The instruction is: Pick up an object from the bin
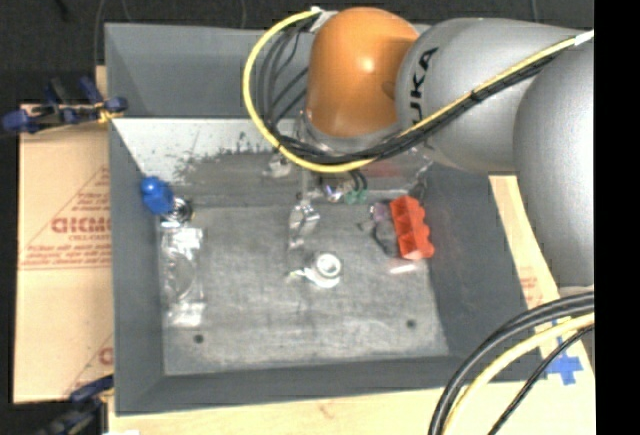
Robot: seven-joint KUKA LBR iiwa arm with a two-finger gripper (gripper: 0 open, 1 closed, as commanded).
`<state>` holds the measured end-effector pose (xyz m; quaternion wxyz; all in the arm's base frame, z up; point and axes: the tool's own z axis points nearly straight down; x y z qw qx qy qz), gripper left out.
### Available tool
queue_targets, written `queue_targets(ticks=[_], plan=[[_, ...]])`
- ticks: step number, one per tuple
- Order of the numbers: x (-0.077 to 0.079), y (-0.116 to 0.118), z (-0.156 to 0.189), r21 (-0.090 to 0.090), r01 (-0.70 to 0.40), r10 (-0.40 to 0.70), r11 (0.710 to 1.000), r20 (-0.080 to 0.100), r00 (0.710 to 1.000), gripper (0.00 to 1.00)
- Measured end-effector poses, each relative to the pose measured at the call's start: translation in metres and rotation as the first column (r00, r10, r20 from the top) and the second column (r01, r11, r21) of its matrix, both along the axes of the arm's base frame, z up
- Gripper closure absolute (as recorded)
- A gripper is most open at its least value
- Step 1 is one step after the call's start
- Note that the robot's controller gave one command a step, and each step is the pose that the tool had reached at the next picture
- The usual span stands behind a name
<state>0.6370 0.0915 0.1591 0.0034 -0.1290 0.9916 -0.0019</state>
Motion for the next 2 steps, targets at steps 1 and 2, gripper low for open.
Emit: queue_targets(ticks=[1,2], plan=[[-0.079,-0.058,-0.064,0.001,-0.2,0.2,0.98,-0.011,0.98,0.0],[-0.069,-0.124,0.036,-0.004,-0.384,0.384,0.924,0.002,0.924,0.0]])
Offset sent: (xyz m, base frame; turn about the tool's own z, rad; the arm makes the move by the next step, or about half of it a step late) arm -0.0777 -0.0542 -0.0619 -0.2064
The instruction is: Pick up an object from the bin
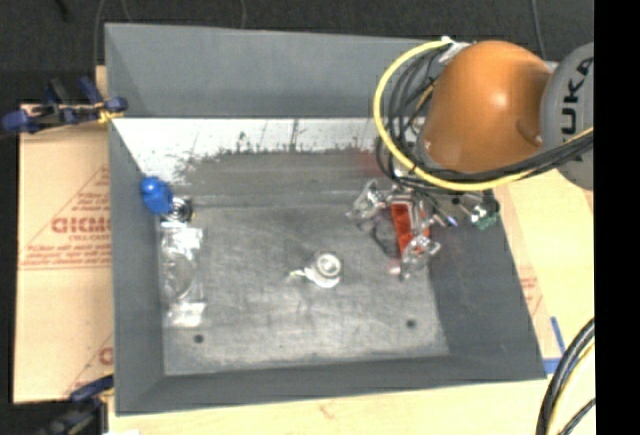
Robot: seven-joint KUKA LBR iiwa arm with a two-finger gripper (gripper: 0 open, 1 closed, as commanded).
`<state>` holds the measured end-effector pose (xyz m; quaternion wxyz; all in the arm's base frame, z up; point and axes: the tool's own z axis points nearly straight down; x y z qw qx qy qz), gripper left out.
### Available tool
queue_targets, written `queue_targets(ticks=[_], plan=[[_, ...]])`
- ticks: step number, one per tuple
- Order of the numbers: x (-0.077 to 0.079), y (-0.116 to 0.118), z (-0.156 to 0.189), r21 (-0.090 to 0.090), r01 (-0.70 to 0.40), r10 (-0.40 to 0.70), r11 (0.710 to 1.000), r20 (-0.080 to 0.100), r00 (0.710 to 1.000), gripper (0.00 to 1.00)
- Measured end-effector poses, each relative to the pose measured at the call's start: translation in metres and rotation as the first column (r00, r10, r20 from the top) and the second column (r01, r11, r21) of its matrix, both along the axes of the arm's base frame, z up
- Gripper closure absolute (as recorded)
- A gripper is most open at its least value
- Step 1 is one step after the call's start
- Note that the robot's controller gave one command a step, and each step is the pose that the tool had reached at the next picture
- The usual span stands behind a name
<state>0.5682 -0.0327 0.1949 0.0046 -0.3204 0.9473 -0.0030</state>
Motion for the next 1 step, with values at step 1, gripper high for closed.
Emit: queue_targets(ticks=[1], plan=[[-0.0193,0.0358,-0.1034,0.004,0.0,-0.001,1.0,0.008,1.0,0.0]])
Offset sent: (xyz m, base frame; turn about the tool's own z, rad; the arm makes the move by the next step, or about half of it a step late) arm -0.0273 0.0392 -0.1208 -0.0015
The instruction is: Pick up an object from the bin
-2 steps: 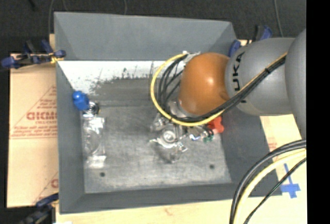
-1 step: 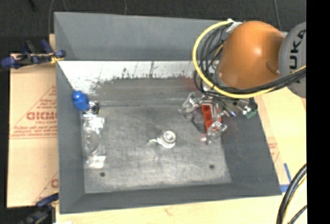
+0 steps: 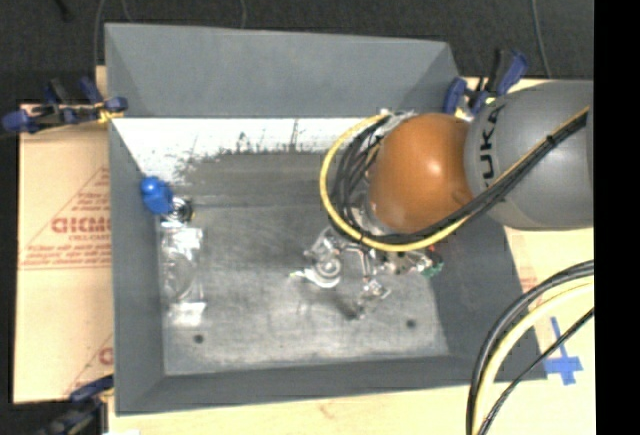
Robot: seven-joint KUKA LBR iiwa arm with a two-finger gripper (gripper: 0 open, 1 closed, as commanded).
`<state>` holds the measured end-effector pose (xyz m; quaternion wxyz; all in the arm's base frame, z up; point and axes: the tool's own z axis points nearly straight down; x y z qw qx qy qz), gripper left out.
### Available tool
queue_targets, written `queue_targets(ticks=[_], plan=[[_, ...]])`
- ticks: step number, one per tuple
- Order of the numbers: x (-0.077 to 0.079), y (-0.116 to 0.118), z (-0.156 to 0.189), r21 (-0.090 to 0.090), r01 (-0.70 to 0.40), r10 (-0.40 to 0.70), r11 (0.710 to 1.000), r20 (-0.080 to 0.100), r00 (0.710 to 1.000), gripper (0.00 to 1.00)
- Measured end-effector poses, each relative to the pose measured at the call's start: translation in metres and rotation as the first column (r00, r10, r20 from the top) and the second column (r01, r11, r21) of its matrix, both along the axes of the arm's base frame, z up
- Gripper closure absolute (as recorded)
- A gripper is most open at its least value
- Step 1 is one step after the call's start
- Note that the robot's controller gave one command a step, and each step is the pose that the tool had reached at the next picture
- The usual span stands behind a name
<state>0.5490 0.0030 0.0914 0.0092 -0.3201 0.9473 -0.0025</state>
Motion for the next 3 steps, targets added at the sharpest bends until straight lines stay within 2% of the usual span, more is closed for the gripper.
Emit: queue_targets(ticks=[1,2,3], plan=[[0.0,0.022,-0.013,0.0,-0.049,0.049,0.999,0.004,0.999,0.0],[0.012,0.012,-0.014,0.005,0.019,-0.019,1.0,-0.016,1.0,0.0],[0.012,0.009,-0.012,-0.001,0.02,-0.02,1.0,-0.024,1.0,1.0]])
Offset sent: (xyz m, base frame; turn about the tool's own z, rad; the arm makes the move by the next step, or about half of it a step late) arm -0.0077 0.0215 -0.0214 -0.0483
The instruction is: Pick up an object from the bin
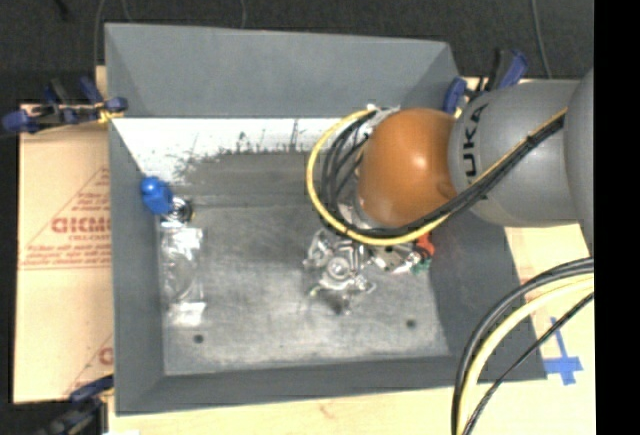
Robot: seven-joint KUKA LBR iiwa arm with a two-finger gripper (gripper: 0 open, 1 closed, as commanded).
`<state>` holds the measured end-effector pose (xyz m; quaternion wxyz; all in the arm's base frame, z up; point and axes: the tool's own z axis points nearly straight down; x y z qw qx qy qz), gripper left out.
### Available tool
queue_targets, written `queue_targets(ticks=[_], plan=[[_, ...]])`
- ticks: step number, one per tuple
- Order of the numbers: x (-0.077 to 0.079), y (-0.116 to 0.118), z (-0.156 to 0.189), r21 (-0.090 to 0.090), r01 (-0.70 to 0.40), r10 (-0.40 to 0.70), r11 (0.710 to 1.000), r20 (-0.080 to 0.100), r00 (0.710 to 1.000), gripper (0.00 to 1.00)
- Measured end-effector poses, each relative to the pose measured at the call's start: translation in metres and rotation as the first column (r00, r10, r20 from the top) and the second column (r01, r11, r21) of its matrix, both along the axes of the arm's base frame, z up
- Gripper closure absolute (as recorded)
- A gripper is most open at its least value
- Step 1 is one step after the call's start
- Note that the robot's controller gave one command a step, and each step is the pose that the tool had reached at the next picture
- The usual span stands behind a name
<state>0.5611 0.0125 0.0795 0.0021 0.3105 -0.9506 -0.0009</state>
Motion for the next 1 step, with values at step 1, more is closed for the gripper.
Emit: queue_targets(ticks=[1], plan=[[-0.0171,0.0038,0.1742,-0.001,-0.012,0.012,1.0,0.016,1.0,1.0]])
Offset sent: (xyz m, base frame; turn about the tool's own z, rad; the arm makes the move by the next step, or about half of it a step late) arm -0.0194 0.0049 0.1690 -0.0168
